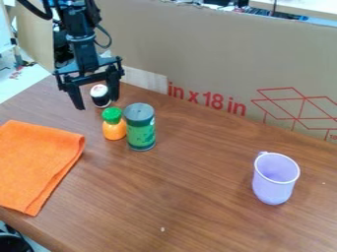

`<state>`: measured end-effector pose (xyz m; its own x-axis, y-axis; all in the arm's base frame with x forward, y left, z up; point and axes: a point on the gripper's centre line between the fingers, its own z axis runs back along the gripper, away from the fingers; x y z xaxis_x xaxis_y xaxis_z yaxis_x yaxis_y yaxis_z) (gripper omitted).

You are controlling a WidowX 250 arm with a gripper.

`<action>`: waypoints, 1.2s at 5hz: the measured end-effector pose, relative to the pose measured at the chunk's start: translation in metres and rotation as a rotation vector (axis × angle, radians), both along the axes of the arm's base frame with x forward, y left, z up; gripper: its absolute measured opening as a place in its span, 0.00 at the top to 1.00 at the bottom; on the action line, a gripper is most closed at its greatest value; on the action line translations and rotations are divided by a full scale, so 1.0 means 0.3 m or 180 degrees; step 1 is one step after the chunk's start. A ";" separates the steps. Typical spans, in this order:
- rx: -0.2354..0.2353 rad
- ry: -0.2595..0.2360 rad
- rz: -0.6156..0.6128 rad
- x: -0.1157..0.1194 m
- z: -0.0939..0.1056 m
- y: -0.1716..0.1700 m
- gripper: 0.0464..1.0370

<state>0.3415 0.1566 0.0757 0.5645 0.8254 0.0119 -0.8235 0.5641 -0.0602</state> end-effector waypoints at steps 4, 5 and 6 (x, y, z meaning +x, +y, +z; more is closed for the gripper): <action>0.0032 0.0037 0.0142 0.002 -0.025 -0.037 0.04; 0.0014 0.0079 0.0167 0.010 -0.060 -0.048 0.04; 0.0028 0.0080 0.0177 0.010 -0.065 -0.050 0.04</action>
